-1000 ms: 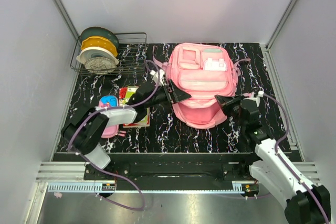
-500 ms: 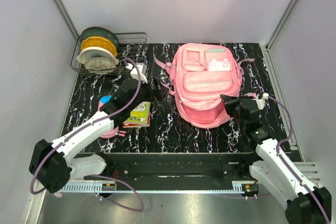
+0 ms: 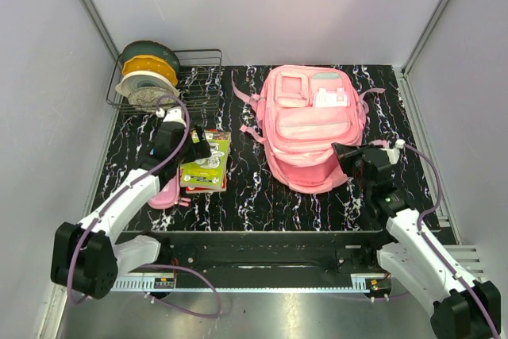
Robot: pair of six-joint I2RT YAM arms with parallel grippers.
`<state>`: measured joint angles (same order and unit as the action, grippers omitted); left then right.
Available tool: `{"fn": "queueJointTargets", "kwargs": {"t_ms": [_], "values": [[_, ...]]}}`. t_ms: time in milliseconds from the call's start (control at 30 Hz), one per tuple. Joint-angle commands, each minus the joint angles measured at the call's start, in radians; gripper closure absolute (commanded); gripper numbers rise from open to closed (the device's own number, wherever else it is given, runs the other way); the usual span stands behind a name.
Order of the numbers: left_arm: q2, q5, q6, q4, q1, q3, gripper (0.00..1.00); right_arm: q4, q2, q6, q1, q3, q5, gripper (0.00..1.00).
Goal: Pack the student bag
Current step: Pick up the book from the center of the board.
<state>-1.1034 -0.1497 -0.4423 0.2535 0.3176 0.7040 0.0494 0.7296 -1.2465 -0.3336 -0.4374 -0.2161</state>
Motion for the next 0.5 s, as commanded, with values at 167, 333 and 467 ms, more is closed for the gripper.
{"fn": "queueJointTargets", "kwargs": {"t_ms": [167,333,467], "values": [[-0.124,0.117,0.043,-0.089,-0.063,-0.044,0.01,-0.098,-0.01,0.035,-0.004,0.008,0.066,1.0],[-0.165,0.144,0.05,-0.106,-0.086,-0.048,0.01,-0.141,0.01,0.128,-0.002,0.002,0.161,0.86],[-0.181,0.186,0.047,-0.123,-0.087,-0.058,0.01,-0.103,0.021,0.206,-0.002,-0.007,0.253,0.57]]}}
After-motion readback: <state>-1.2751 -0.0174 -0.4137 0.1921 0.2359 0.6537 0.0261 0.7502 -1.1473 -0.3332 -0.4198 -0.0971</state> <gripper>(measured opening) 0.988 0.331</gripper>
